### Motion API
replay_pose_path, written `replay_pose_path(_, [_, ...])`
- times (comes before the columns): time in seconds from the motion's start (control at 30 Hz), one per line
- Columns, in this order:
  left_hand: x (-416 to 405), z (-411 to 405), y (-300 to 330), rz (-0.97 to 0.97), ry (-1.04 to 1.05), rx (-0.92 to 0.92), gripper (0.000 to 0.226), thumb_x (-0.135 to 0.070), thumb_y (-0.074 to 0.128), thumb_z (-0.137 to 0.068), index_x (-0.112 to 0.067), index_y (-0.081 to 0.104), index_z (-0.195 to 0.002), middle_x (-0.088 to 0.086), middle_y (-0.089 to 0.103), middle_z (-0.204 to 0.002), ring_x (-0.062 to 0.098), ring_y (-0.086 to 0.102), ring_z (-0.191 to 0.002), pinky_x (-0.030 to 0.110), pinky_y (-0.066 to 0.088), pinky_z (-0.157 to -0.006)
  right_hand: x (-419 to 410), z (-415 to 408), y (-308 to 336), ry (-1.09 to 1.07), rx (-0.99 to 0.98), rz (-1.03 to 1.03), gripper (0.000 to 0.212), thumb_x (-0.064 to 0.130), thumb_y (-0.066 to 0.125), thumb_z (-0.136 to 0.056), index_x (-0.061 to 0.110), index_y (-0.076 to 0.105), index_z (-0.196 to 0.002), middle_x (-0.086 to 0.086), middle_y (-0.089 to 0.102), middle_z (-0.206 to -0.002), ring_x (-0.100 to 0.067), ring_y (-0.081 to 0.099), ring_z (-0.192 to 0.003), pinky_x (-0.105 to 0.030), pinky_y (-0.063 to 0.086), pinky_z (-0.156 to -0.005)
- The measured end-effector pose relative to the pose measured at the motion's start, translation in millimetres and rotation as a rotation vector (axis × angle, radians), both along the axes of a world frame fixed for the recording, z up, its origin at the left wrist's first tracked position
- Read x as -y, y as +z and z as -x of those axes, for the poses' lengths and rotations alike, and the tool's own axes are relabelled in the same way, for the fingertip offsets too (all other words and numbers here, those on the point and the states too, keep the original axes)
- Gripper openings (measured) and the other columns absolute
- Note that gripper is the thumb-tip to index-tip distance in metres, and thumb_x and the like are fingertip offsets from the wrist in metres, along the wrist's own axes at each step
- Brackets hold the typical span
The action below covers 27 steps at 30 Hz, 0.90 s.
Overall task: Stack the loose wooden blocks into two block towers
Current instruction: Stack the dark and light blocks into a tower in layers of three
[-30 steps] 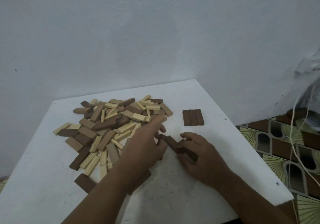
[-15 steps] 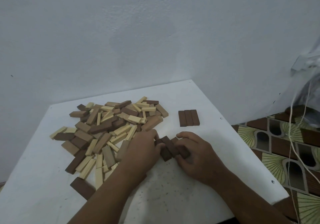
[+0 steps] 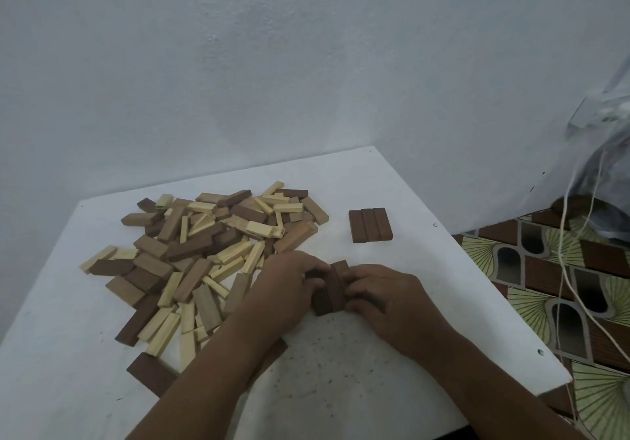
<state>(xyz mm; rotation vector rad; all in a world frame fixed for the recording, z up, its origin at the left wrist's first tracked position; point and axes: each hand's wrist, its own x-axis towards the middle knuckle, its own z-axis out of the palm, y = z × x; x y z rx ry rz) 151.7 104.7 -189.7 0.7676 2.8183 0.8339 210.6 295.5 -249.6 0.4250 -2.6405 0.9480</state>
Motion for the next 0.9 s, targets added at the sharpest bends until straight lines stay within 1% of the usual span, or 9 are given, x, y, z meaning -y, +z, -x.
replay_pose_path(0.17, [0.2,4.5,-5.9,-0.029,0.016,0.008,0.029,-0.015,0.058,-0.096,-0.023,0.069,-0.121,-0.005,0.066,-0.122,0.006,0.053,-0.093,0.009,0.035,-0.082,1.0,-2.2,0.1,-0.007,-0.017,-0.017,0.026,0.037,0.063,-0.084,0.018,0.075,-0.097,0.003,0.071,-0.107,-0.001,0.057,-0.101,-0.002,0.032,-0.098])
replay_pose_path(0.23, [-0.1,7.1,-8.9,-0.033,0.014,-0.002,0.028,-0.015,0.059,-0.095,-0.022,0.07,-0.12,-0.004,0.067,-0.12,0.007,0.053,-0.094,0.01,0.035,-0.081,2.2,-4.8,2.6,-0.006,-0.027,-0.013,0.031,0.042,0.065,-0.082,0.018,0.075,-0.098,0.003,0.071,-0.108,0.002,0.057,-0.1,-0.006,0.038,-0.097])
replay_pose_path(0.37, [-0.3,11.0,-16.2,-0.024,-0.011,-0.011,0.025,-0.012,0.062,-0.093,-0.017,0.073,-0.115,0.003,0.067,-0.11,0.018,0.058,-0.1,0.024,0.043,-0.089,8.2,-6.1,8.6,-0.043,-0.052,-0.024,0.042,0.057,0.073,-0.073,0.017,0.075,-0.086,0.009,0.07,-0.096,-0.002,0.06,-0.091,-0.018,0.05,-0.083])
replay_pose_path(0.43, [0.4,13.5,-17.9,-0.001,-0.044,-0.024,0.024,-0.014,0.063,-0.092,-0.017,0.074,-0.113,0.004,0.066,-0.104,0.019,0.058,-0.097,0.027,0.043,-0.086,14.3,-4.0,13.4,-0.081,-0.08,-0.077,0.048,0.067,0.071,-0.068,0.019,0.067,-0.07,0.018,0.056,-0.075,0.0,0.047,-0.076,-0.017,0.039,-0.07])
replay_pose_path(0.53, [2.8,17.2,-16.9,0.023,-0.085,-0.037,0.025,-0.013,0.063,-0.091,-0.019,0.075,-0.112,0.004,0.066,-0.101,0.019,0.058,-0.093,0.026,0.043,-0.082,29.6,-3.9,20.3,-0.175,-0.082,-0.124,0.057,0.078,0.066,-0.06,0.023,0.055,-0.06,0.018,0.04,-0.062,-0.003,0.038,-0.064,-0.017,0.027,-0.059])
replay_pose_path(0.7, [3.7,25.8,-7.4,0.038,-0.161,0.04,0.029,-0.003,0.058,-0.091,-0.014,0.076,-0.11,0.005,0.066,-0.094,0.023,0.06,-0.089,0.037,0.049,-0.081,46.8,-2.3,12.7,-0.265,-0.109,-0.131,0.043,0.063,0.067,-0.065,0.022,0.054,-0.062,0.016,0.037,-0.065,-0.006,0.035,-0.062,-0.011,0.023,-0.055])
replay_pose_path(0.8, [6.0,30.8,4.4,0.128,-0.277,0.095,0.044,0.006,0.054,-0.086,-0.018,0.071,-0.119,-0.006,0.056,-0.096,0.016,0.054,-0.096,0.025,0.042,-0.084,39.6,-2.8,8.8,-0.24,-0.052,-0.094,0.034,0.057,0.066,-0.064,0.027,0.051,-0.067,0.015,0.043,-0.067,-0.006,0.037,-0.064,-0.01,0.029,-0.055])
replay_pose_path(0.83, [6.2,31.0,6.8,0.165,-0.31,0.093,0.045,0.005,0.055,-0.085,-0.019,0.07,-0.12,-0.007,0.054,-0.099,0.014,0.051,-0.099,0.023,0.038,-0.085,33.0,-3.2,8.6,-0.214,-0.017,-0.064,0.033,0.055,0.066,-0.063,0.029,0.047,-0.068,0.015,0.043,-0.069,-0.006,0.039,-0.066,-0.011,0.031,-0.056])
replay_pose_path(0.9, [4.9,28.9,9.4,0.18,-0.351,0.093,0.036,-0.006,0.065,-0.083,-0.022,0.072,-0.114,-0.007,0.056,-0.111,0.011,0.049,-0.103,0.025,0.041,-0.09,16.2,-2.6,11.1,-0.139,0.069,-0.011,0.033,0.05,0.07,-0.062,0.033,0.043,-0.07,0.018,0.044,-0.074,-0.005,0.044,-0.074,-0.011,0.035,-0.06])
